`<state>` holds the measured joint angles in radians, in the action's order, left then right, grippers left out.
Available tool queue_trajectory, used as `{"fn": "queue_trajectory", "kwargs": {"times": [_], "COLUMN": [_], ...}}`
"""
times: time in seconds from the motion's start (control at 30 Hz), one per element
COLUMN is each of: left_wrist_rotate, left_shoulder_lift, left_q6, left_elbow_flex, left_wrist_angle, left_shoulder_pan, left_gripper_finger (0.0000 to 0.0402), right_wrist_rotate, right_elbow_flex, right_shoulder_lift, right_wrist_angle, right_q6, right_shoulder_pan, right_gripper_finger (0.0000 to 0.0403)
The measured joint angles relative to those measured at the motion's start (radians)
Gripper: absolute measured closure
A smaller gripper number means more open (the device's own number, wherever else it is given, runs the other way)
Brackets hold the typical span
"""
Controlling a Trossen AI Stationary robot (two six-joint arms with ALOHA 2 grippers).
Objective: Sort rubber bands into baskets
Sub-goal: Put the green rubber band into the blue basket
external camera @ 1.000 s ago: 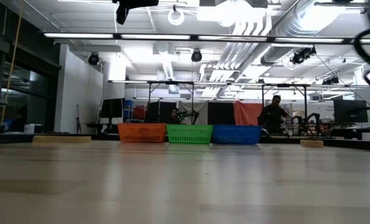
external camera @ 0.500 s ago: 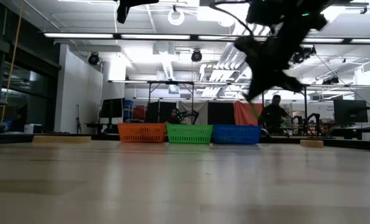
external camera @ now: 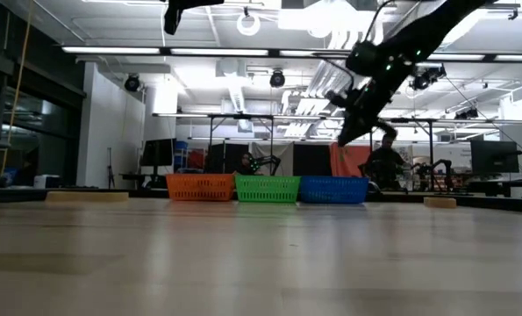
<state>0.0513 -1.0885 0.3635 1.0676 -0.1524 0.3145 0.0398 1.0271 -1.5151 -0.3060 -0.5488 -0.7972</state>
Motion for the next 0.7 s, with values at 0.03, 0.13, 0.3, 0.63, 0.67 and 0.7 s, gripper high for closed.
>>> {"fn": "queue_trajectory", "kwargs": {"times": [0.03, 0.13, 0.3, 0.63, 0.67, 0.7], "left_wrist_rotate": [0.000, 0.000, 0.001, 0.019, 0.019, 0.019], "left_shoulder_lift": [0.000, 0.000, 0.000, 0.000, 0.000, 0.000], "left_q6": [0.003, 0.007, 0.015, 0.001, 0.001, 0.001], "left_elbow_flex": [0.000, 0.000, 0.000, 0.000, 0.000, 0.000], "left_wrist_angle": [0.000, 0.000, 0.000, -0.001, -0.001, -0.001], "left_shoulder_pan": [0.000, 0.000, -0.002, -0.002, -0.002, -0.002], "left_gripper_finger": [0.0401, 0.0401, 0.0401, 0.0401, 0.0401, 0.0401], "right_wrist_rotate": [0.007, -0.008, -0.018, 0.186, 0.260, 0.325], "right_elbow_flex": [0.000, 0.000, 0.000, 0.000, 0.000, 0.000], "right_shoulder_lift": [-0.024, -0.088, -0.126, -0.064, -0.047, -0.023], "right_wrist_angle": [0.027, 0.083, 0.083, 0.000, -0.023, -0.055], "right_q6": [0.001, -0.006, -0.005, 0.033, 0.040, 0.056], "right_shoulder_pan": [0.008, 0.028, 0.020, 0.004, 0.004, 0.012], "right_gripper_finger": [0.0403, 0.0401, 0.0360, 0.0192, 0.0184, 0.0180]}}
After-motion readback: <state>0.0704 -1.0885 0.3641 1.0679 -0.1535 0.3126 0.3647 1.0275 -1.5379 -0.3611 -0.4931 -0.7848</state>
